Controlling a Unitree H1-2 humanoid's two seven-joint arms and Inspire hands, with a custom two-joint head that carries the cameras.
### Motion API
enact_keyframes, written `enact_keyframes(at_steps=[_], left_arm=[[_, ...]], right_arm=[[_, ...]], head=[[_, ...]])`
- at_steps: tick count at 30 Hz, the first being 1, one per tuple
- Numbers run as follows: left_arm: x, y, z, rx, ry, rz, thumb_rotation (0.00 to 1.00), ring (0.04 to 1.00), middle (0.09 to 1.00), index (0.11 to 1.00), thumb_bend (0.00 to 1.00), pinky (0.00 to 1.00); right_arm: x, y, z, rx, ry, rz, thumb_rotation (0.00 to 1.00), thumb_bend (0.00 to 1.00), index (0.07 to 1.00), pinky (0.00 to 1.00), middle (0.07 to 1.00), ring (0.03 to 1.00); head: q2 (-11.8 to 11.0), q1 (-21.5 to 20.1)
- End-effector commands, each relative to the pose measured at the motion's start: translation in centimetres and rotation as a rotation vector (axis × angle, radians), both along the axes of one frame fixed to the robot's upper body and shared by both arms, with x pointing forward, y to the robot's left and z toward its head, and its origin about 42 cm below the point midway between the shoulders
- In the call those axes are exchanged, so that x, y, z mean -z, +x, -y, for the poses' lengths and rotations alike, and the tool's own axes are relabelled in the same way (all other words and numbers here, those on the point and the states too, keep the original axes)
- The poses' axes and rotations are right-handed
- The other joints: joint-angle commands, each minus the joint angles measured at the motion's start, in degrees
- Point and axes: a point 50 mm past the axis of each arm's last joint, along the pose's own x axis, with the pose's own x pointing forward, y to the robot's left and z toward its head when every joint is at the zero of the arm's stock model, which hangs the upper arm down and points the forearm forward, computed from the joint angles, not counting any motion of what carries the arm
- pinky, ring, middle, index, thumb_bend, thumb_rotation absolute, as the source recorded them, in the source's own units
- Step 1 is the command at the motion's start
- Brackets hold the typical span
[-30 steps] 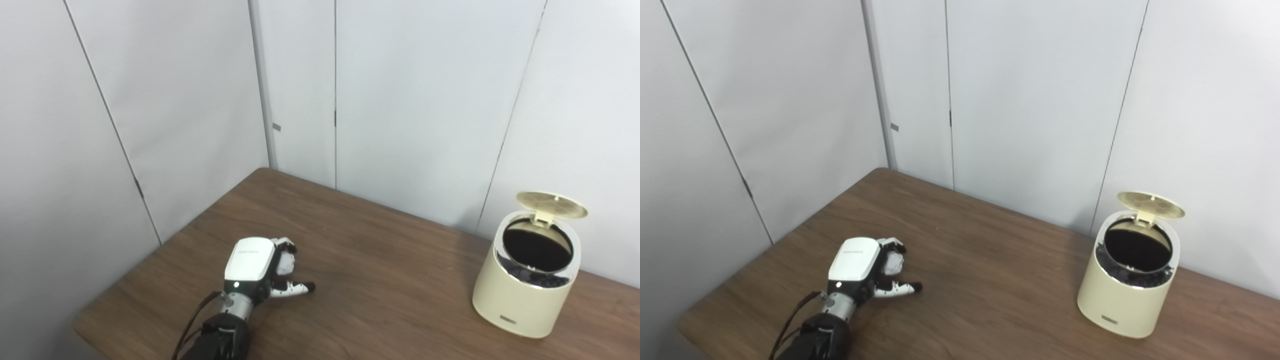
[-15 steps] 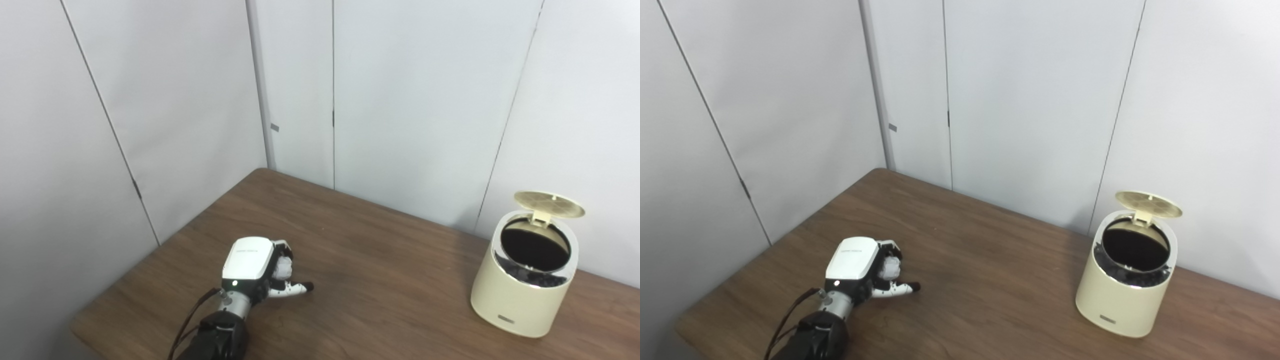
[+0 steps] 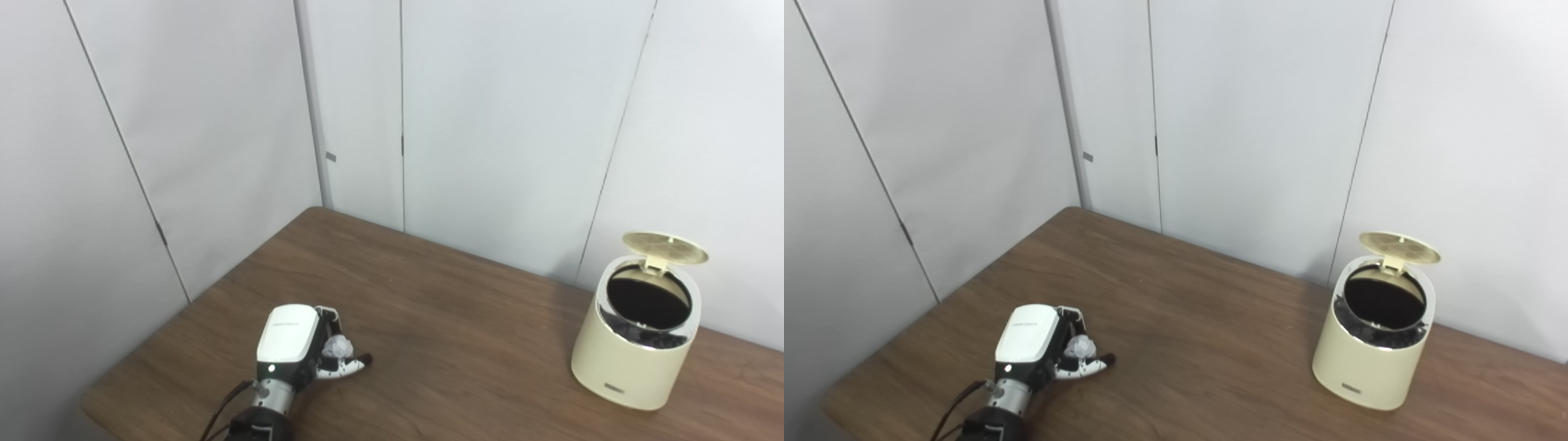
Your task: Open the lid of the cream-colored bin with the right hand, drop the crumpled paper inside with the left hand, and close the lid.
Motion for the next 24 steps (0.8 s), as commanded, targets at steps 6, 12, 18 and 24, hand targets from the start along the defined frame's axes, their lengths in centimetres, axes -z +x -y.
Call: enact_keyframes(at_steps=[6,12,18,24], left_arm=[[2.0,-0.6,0.6,0.018,-0.005,-0.005,0.0,0.135,0.188,0.227,0.83,0.09],[2.4,-0.7,0.8,0.04,-0.006,0.003,0.0,0.135,0.19,0.228,0.81,0.09],[2.0,-0.4,1.1,0.058,-0.029,0.048,0.0,0.119,0.166,0.195,0.76,0.08],[1.0,0.3,1.2,0.105,-0.051,0.093,0.0,0.101,0.142,0.16,0.74,0.06]], right_arm=[[0.8,-1.3,0.6,0.009,-0.005,-0.016,0.67,0.63,0.617,0.49,0.65,0.62],[0.9,-1.3,0.6,0.008,0.001,0.0,0.65,0.62,0.615,0.49,0.648,0.616],[0.9,-1.4,0.0,0.009,0.003,-0.007,0.65,0.64,0.614,0.49,0.648,0.617],[0.9,-1.0,-1.7,0.002,0.01,-0.01,0.66,0.66,0.616,0.5,0.651,0.626]], head=[[0.7,-0.5],[0.5,-0.9],[0.2,-1.6],[-1.1,-3.6]])
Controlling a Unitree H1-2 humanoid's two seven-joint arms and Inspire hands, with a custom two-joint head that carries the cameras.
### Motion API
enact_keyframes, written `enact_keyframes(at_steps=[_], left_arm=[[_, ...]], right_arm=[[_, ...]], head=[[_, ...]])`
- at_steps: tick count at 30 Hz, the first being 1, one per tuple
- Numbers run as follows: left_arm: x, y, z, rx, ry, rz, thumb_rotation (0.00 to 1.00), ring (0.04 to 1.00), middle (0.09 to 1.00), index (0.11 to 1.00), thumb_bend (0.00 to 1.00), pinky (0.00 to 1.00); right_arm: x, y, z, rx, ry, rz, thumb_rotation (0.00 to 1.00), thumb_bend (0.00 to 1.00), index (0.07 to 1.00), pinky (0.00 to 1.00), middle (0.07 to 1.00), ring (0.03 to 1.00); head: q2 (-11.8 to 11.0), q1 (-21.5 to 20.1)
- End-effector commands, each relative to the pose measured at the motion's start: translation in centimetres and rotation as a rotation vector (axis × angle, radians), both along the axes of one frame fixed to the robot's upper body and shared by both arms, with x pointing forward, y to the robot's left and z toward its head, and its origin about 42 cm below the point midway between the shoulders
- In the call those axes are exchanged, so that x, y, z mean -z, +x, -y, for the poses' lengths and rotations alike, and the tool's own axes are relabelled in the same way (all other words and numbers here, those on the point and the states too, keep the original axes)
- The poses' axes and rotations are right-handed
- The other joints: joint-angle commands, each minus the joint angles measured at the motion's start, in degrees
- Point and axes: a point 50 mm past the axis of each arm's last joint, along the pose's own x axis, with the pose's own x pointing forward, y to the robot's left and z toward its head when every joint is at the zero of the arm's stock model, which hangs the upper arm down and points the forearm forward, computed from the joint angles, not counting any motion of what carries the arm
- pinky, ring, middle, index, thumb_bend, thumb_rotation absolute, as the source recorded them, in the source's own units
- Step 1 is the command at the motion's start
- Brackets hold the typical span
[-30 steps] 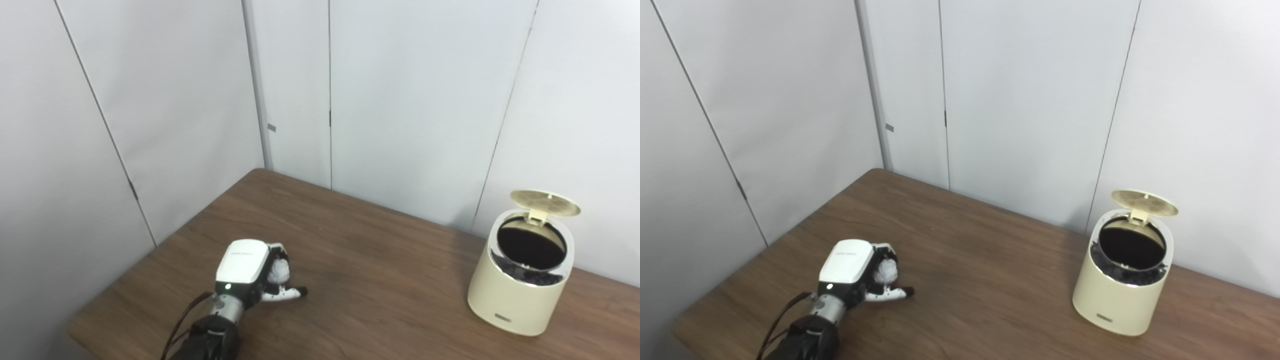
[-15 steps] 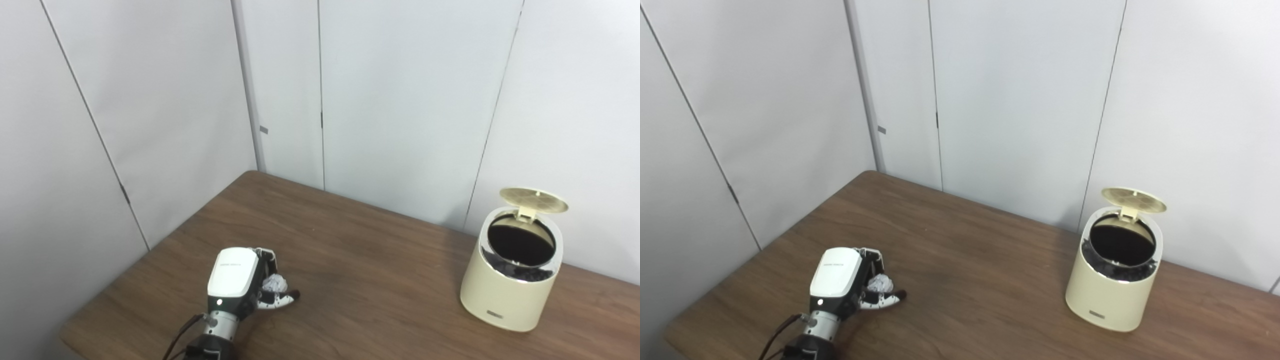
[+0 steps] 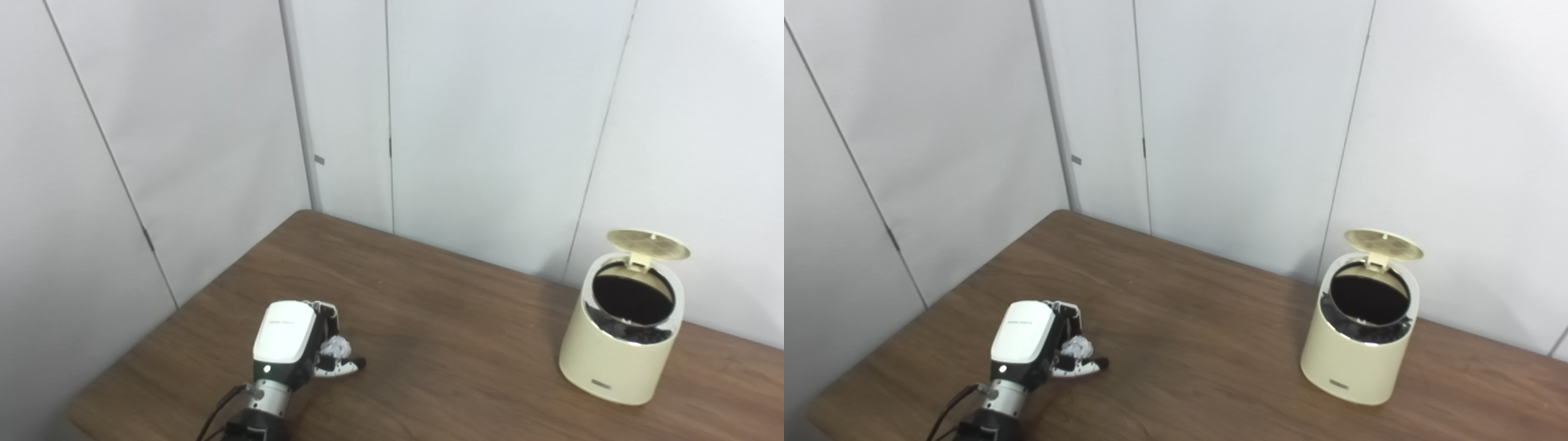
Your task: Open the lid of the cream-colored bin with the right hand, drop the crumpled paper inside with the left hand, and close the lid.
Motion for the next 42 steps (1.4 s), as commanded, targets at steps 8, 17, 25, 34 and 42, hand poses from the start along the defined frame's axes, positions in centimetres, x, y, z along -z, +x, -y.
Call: enact_keyframes(at_steps=[8,17,25,34,42], left_arm=[[-3.4,0.7,2.1,0.11,-0.042,0.086,0.0,0.103,0.146,0.162,0.74,0.06],[-6.6,2.4,3.1,0.207,-0.042,0.139,0.0,0.116,0.159,0.179,0.76,0.08],[-8.4,4.1,4.6,0.262,-0.046,0.158,0.0,0.112,0.158,0.177,0.69,0.07],[-12.3,6.0,9.2,0.378,-0.075,0.217,0.0,0.096,0.145,0.162,0.7,0.06],[-13.7,7.8,11.4,0.458,-0.105,0.243,0.0,0.093,0.142,0.166,0.68,0.06]], right_arm=[[1.3,0.0,-3.7,-0.016,0.026,0.002,0.67,0.6,0.623,0.52,0.659,0.636],[1.6,0.4,-6.3,-0.047,0.08,0.047,0.6,0.43,0.641,0.53,0.671,0.647],[1.6,0.6,-8.5,-0.013,0.106,0.036,0.59,0.41,0.632,0.52,0.662,0.646],[1.2,0.8,-11.0,-0.025,0.102,0.041,0.47,0.28,0.632,0.6,0.669,0.678],[0.8,0.6,-13.2,-0.026,0.104,0.039,0.14,0.23,0.63,0.61,0.672,0.68]], head=[[-1.5,-2.5],[-1.8,-4.5],[-2.2,-6.8],[-2.6,-12.6],[-3.0,-17.7]])
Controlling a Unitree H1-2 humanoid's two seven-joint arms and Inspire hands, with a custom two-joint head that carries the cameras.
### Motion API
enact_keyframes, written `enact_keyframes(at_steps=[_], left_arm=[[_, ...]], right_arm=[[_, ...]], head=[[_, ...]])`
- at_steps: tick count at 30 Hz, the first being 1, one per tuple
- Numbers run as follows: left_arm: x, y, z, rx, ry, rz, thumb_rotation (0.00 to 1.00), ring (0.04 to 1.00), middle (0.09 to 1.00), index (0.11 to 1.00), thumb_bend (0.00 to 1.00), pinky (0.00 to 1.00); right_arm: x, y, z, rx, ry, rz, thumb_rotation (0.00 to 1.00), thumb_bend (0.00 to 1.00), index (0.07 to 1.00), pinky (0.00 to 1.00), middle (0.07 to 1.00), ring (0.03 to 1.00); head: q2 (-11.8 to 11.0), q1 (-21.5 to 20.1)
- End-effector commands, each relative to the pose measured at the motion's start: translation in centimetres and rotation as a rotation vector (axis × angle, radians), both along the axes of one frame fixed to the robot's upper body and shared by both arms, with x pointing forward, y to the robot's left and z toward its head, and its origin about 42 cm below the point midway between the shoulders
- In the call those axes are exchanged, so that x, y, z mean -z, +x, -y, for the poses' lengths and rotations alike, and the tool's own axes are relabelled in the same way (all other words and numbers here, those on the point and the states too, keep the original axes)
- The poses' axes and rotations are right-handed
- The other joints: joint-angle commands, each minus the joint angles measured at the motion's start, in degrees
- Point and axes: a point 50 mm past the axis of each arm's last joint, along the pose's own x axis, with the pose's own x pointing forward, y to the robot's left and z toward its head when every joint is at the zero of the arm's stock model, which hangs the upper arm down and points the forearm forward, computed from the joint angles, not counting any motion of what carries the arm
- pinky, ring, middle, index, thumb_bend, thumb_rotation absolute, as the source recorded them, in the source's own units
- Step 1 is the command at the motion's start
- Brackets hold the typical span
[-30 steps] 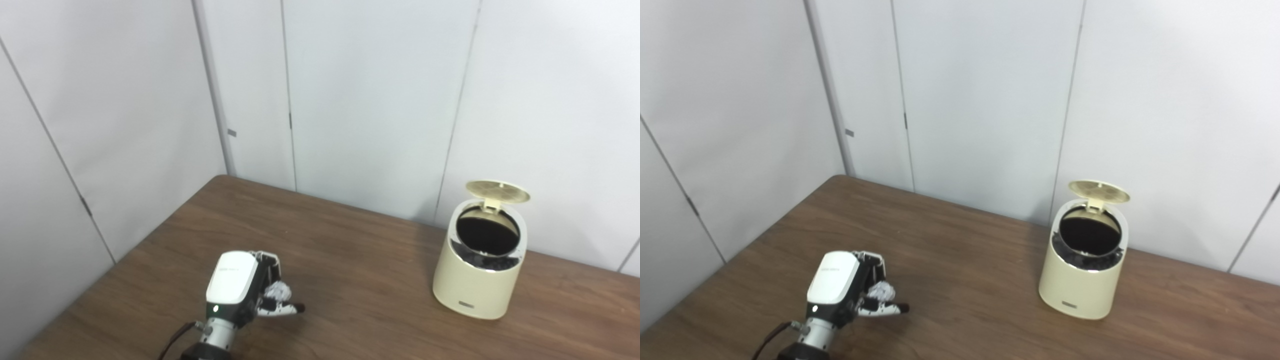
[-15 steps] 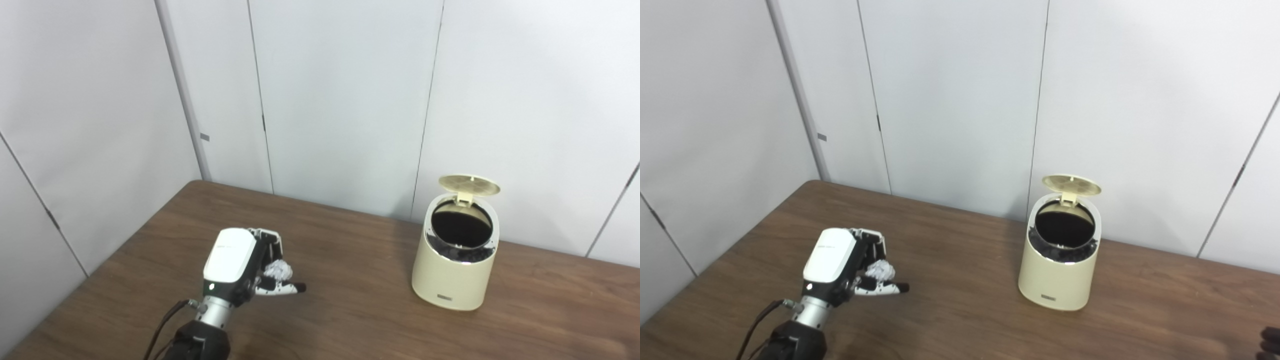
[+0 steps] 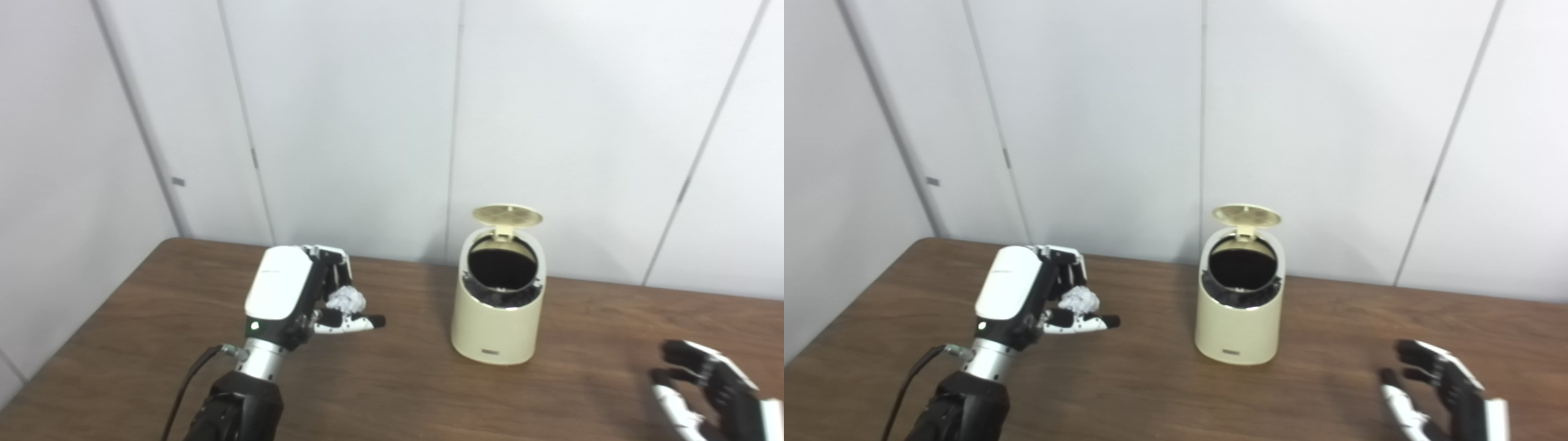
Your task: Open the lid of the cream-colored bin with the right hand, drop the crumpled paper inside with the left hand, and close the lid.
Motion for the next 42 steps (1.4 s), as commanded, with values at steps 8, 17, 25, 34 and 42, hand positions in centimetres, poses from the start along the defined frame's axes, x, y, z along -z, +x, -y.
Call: enact_keyframes(at_steps=[8,17,25,34,42], left_arm=[[-3.1,2.6,3.0,0.063,-0.029,0.079,0.0,0.094,0.143,0.169,0.67,0.06],[-3.1,4.8,5.5,0.104,-0.034,0.084,0.0,0.088,0.136,0.161,0.67,0.05],[-2.6,6.3,7.1,0.13,-0.044,0.072,0.0,0.079,0.123,0.146,0.68,0.04],[-2.4,7.8,8.7,0.162,-0.04,0.074,0.0,0.088,0.136,0.16,0.69,0.05],[-2.3,8.8,10.3,0.207,-0.043,0.075,0.0,0.084,0.133,0.156,0.67,0.05]], right_arm=[[1.2,-0.5,-2.1,0.005,0.013,-0.05,0.03,0.25,0.649,0.61,0.686,0.683],[2.1,-0.4,-3.8,0.008,0.018,-0.079,0.07,0.27,0.655,0.6,0.692,0.682],[2.5,-0.6,-5.0,0.02,-0.003,-0.077,0.18,0.29,0.646,0.61,0.689,0.684],[2.9,-0.6,-6.5,0.022,-0.016,-0.081,0.19,0.28,0.64,0.62,0.687,0.695],[3.1,-1.0,-7.8,0.021,-0.018,-0.092,0.25,0.3,0.649,0.61,0.693,0.692]], head=[[-0.6,-2.8],[-1.8,-7.0],[-2.2,-10.2],[-2.4,-13.1],[-2.9,-16.7]])
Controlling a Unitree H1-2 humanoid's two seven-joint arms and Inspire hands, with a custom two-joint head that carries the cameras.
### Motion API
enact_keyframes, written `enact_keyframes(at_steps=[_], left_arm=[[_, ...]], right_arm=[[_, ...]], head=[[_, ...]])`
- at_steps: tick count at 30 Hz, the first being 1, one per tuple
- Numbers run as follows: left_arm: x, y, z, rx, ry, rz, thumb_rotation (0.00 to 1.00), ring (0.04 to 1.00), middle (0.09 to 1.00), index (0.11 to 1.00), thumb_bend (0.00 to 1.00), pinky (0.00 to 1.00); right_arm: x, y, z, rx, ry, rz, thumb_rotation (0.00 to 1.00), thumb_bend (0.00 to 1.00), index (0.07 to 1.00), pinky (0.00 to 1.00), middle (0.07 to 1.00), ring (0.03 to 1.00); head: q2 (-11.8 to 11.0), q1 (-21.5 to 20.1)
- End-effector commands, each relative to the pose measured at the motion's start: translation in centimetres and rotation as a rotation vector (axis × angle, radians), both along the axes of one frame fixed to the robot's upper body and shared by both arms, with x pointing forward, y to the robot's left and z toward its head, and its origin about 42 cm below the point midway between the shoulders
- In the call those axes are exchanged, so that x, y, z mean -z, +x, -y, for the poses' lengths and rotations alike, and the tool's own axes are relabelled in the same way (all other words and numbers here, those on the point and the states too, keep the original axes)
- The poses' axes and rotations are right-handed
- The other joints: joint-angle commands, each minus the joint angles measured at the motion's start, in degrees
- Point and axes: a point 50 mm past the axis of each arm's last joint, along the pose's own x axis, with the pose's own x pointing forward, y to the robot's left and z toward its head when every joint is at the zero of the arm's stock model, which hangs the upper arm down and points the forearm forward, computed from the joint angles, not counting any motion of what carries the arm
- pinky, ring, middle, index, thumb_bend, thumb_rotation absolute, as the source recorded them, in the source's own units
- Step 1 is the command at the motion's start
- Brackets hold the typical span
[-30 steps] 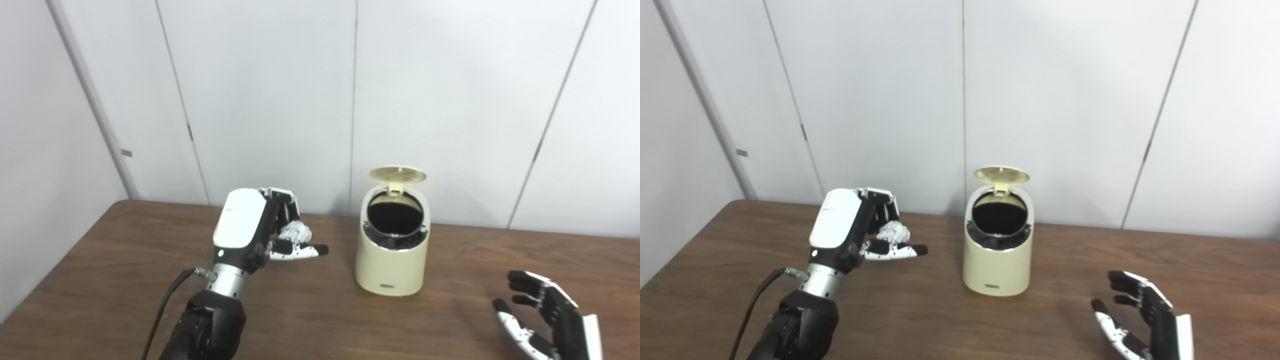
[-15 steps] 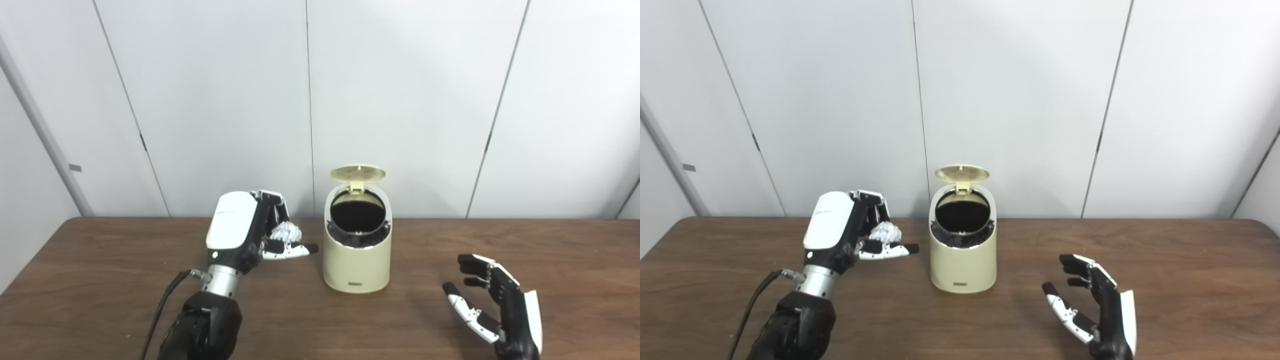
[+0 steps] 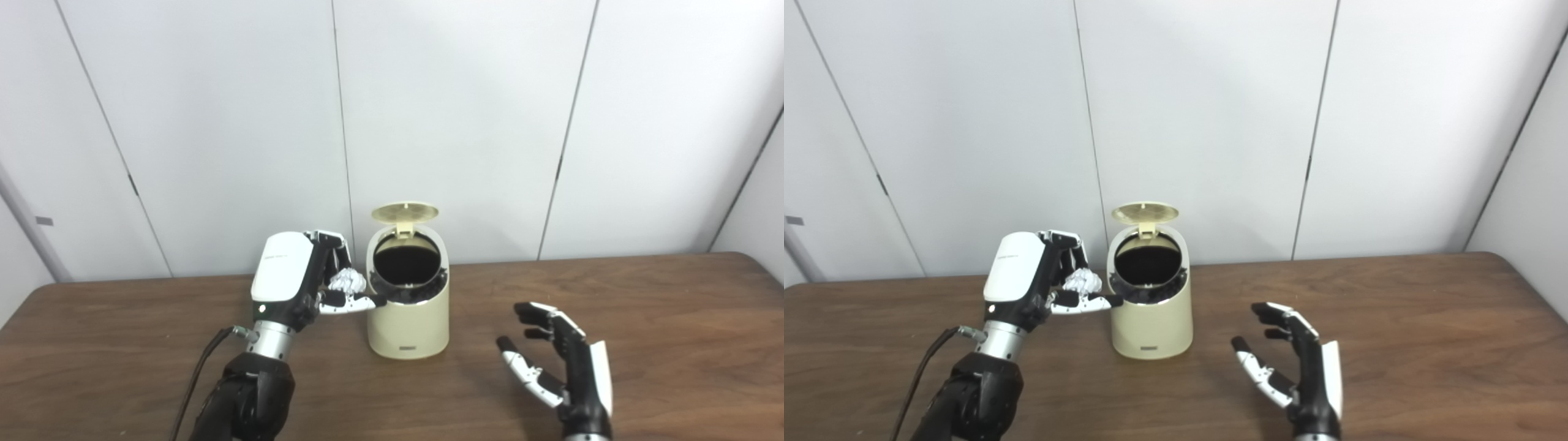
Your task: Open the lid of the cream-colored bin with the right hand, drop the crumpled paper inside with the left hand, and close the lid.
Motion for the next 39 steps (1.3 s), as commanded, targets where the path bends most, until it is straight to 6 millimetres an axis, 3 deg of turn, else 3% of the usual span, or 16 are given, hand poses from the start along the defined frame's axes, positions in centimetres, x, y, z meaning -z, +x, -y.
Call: enact_keyframes(at_steps=[1,9,27,39], left_arm=[[-2.7,0.9,0.9,0.032,-0.017,0.086,0.0,0.085,0.134,0.159,0.66,0.05],[-3.1,2.3,1.9,0.055,-0.036,0.101,0.0,0.091,0.142,0.174,0.68,0.05],[-4.4,5.6,4.5,0.068,-0.007,0.144,0.0,0.082,0.131,0.156,0.7,0.04],[-4.3,6.3,6.3,0.064,-0.003,0.132,0.0,0.087,0.136,0.171,0.68,0.05]], right_arm=[[2.8,-1.6,-1.4,0.004,0.0,-0.083,0.24,0.3,0.651,0.6,0.691,0.688],[3.1,-1.9,-2.3,0.004,0.012,-0.097,0.15,0.28,0.662,0.61,0.702,0.7],[3.7,-2.1,-3.4,0.012,0.005,-0.137,0.21,0.31,0.673,0.6,0.71,0.694],[3.5,-2.4,-4.0,0.014,-0.001,-0.137,0.2,0.3,0.662,0.61,0.709,0.699]], head=[[-0.1,-0.2],[-0.7,-1.3],[-1.6,-3.3],[-1.1,-3.5]])
